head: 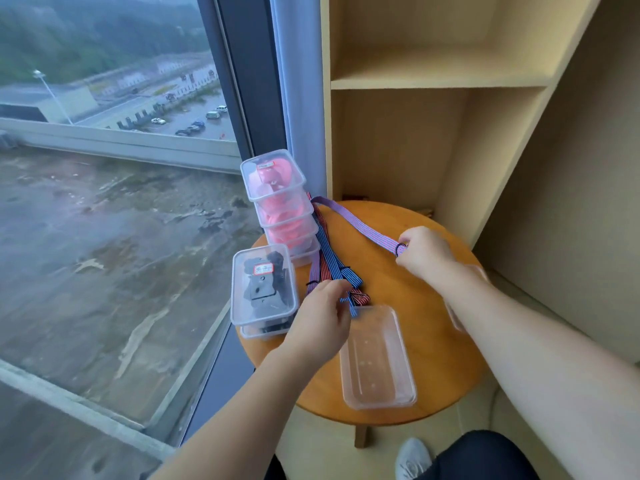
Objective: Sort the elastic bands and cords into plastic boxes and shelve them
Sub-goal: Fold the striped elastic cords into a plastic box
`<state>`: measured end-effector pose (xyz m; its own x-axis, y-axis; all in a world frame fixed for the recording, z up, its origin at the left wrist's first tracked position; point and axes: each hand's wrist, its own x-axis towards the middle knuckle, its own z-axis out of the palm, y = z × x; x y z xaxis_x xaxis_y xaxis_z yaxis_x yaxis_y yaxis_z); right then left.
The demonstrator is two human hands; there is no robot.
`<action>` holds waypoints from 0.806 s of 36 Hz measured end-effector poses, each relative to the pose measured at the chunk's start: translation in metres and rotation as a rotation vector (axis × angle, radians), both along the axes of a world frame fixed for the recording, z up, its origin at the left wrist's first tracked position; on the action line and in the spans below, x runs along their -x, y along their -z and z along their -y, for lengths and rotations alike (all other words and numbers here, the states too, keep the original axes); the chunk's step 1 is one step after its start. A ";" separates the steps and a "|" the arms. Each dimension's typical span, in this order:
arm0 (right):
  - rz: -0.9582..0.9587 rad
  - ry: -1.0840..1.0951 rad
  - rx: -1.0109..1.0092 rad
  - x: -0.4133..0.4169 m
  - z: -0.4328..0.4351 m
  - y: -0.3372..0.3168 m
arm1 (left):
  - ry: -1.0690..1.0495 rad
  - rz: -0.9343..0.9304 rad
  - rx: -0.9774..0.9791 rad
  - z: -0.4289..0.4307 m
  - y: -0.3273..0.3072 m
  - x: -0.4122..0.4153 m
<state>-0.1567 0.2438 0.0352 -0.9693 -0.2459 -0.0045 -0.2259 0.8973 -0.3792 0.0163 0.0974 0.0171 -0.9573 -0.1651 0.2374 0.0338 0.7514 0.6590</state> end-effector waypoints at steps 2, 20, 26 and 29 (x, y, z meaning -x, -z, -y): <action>-0.091 -0.029 0.042 -0.005 -0.010 -0.022 | 0.001 -0.043 0.013 -0.001 -0.016 0.005; 0.008 -0.495 0.918 -0.108 -0.038 -0.155 | 0.179 -0.193 -0.093 -0.026 -0.132 0.011; 0.132 -0.361 1.014 -0.106 -0.031 -0.142 | 0.163 -0.159 -0.258 -0.019 -0.134 0.009; 0.371 -0.471 1.032 -0.110 -0.029 -0.127 | 0.155 -0.161 -0.358 -0.017 -0.140 0.009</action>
<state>-0.0470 0.2725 0.1623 -0.7641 -0.6289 0.1434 -0.1752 -0.0116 -0.9845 0.0074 0.1142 0.1575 -0.9325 -0.1216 0.3401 0.2524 0.4541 0.8545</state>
